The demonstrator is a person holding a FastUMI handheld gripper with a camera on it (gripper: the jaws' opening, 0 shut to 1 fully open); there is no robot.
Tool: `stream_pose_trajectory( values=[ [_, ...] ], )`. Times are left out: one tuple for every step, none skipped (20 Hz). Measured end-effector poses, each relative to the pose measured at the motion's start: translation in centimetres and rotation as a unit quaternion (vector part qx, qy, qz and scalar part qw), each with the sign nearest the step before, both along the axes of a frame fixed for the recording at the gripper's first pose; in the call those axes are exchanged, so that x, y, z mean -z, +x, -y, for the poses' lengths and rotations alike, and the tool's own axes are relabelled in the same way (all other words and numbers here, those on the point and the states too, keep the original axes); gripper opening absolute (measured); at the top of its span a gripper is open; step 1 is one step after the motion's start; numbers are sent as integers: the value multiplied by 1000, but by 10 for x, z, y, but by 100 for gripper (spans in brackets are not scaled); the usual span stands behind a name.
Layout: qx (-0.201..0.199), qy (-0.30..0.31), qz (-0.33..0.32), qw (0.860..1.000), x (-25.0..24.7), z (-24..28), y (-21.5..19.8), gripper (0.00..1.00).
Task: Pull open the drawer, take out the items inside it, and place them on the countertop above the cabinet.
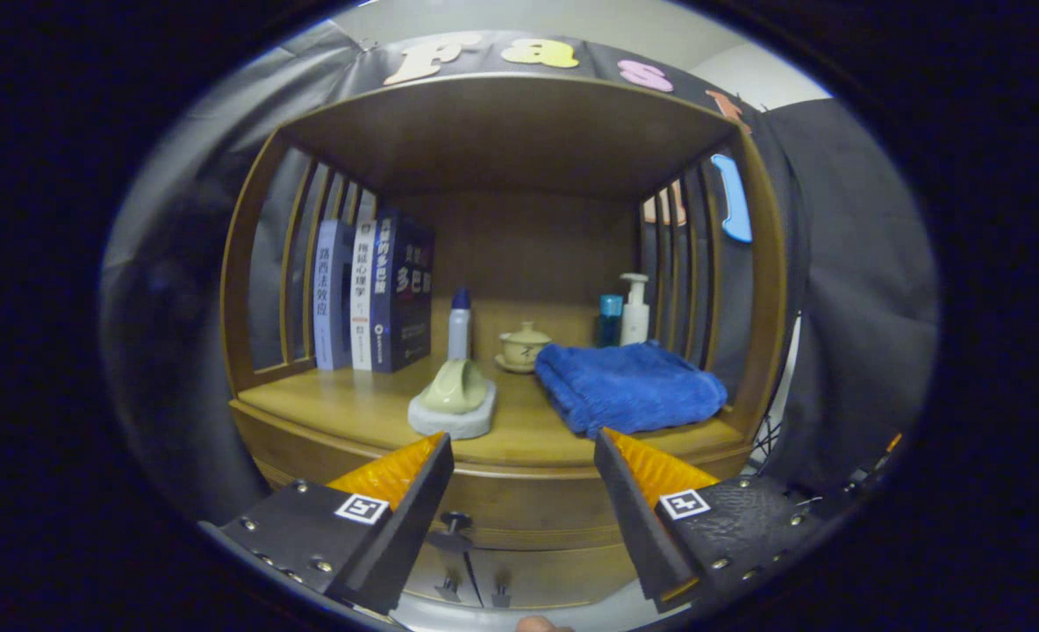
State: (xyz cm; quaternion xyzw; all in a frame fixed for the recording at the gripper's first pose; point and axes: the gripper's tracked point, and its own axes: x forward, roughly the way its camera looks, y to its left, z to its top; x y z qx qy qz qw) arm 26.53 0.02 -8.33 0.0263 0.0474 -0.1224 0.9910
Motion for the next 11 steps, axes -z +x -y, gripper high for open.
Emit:
stream_pose_trajectory(
  values=[
    [4, 0, 8, 1000, -9, 10, -8, 97],
    [6, -1, 17, 1000, -18, 20, -14, 96],
    [7, -3, 23, 1000, -26, 29, -21, 96],
    [8, -9, 30, 999, -33, 39, -28, 96],
    [10, -16, 37, 999, -41, 50, -36, 96],
    [10, -25, 46, 999, -49, 60, -44, 96],
    [11, -35, 54, 998, -57, 69, -53, 96],
    [10, -47, 63, 997, -63, 78, -61, 96],
    [9, -63, 74, 995, -71, 86, -70, 96],
    [6, -80, 84, 993, -78, 95, -78, 96],
    [5, -95, 93, 991, -84, 103, -86, 96]
  ],
)
